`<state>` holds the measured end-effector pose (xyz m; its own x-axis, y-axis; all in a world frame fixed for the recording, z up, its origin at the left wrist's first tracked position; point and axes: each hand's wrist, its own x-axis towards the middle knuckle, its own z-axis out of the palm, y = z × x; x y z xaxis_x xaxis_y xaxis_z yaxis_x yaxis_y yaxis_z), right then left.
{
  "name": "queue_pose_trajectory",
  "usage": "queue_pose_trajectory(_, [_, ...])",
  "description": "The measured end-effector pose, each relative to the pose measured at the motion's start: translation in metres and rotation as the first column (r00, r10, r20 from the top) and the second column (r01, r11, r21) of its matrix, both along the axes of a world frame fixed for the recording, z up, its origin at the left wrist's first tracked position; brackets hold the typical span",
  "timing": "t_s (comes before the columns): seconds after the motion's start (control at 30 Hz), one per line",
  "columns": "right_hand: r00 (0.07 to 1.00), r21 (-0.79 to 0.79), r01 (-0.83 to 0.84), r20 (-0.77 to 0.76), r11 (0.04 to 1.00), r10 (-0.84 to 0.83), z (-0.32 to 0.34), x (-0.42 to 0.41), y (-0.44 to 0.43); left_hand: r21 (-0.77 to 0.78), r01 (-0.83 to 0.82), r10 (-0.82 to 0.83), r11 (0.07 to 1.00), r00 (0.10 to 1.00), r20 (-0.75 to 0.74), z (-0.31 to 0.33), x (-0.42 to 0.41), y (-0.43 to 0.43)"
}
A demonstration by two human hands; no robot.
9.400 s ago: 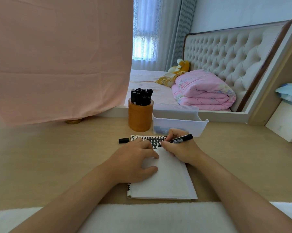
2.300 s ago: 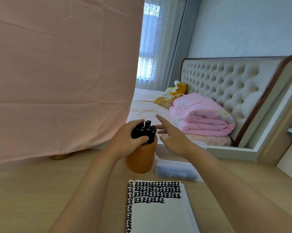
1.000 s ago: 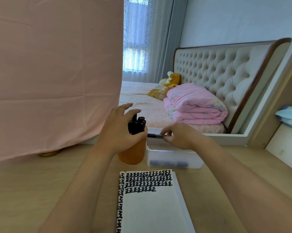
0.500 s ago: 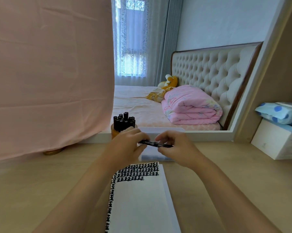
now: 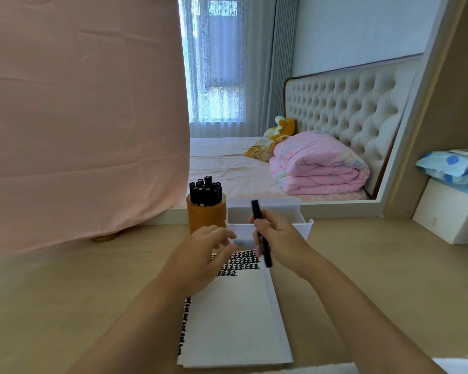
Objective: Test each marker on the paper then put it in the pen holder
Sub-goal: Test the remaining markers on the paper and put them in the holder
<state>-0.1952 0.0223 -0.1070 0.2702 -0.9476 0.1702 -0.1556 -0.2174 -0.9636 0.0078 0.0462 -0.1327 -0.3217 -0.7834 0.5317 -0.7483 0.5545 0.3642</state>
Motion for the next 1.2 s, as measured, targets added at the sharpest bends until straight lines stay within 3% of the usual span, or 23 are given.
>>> queue_pose_trajectory(0.13, [0.856, -0.171, -0.088, -0.516, 0.981, -0.013, -0.009, 0.0, -0.001, -0.078, -0.069, 0.063, 0.995, 0.995, -0.075, -0.009, 0.002, 0.004])
queue_pose_trajectory(0.27, [0.707, -0.185, -0.159, -0.707, 0.97, -0.019, -0.014, 0.006, 0.002, -0.162, -0.065, 0.074, 0.985, 0.996, 0.056, -0.015, 0.008, 0.004])
queue_pose_trajectory(0.43, [0.631, -0.191, -0.234, -0.775, 0.953, 0.0, -0.012, 0.011, 0.005, -0.179, -0.017, 0.047, 0.984, 0.985, 0.164, -0.017, 0.017, -0.001])
queue_pose_trajectory(0.7, [0.657, -0.336, -0.272, -0.75, 0.902, -0.081, -0.022, 0.016, 0.005, -0.146, 0.024, 0.008, 0.989, 0.977, 0.212, -0.02, 0.022, -0.004])
queue_pose_trajectory(0.8, [0.681, -0.494, -0.283, -0.707, 0.822, -0.191, -0.029, 0.016, 0.002, -0.097, 0.002, 0.018, 0.995, 0.98, 0.199, -0.02, 0.023, -0.006])
queue_pose_trajectory(0.97, [0.669, -0.729, -0.334, -0.63, 0.598, -0.394, -0.029, 0.014, 0.002, 0.025, -0.018, 0.014, 1.0, 0.99, 0.141, -0.016, 0.022, -0.008])
queue_pose_trajectory(1.03, [0.665, -0.693, -0.319, -0.65, 0.647, -0.368, -0.025, 0.015, 0.006, -0.002, 0.011, -0.011, 1.0, 0.99, 0.142, -0.014, 0.023, -0.009])
queue_pose_trajectory(1.13, [0.723, -0.398, -0.273, -0.686, 0.876, -0.086, -0.022, 0.018, 0.008, -0.111, 0.053, -0.029, 0.992, 0.976, 0.214, -0.014, 0.03, -0.01])
queue_pose_trajectory(1.2, [0.759, -0.305, -0.251, -0.651, 0.919, -0.008, -0.024, 0.021, 0.009, -0.151, 0.064, -0.025, 0.986, 0.969, 0.247, -0.012, 0.031, -0.008])
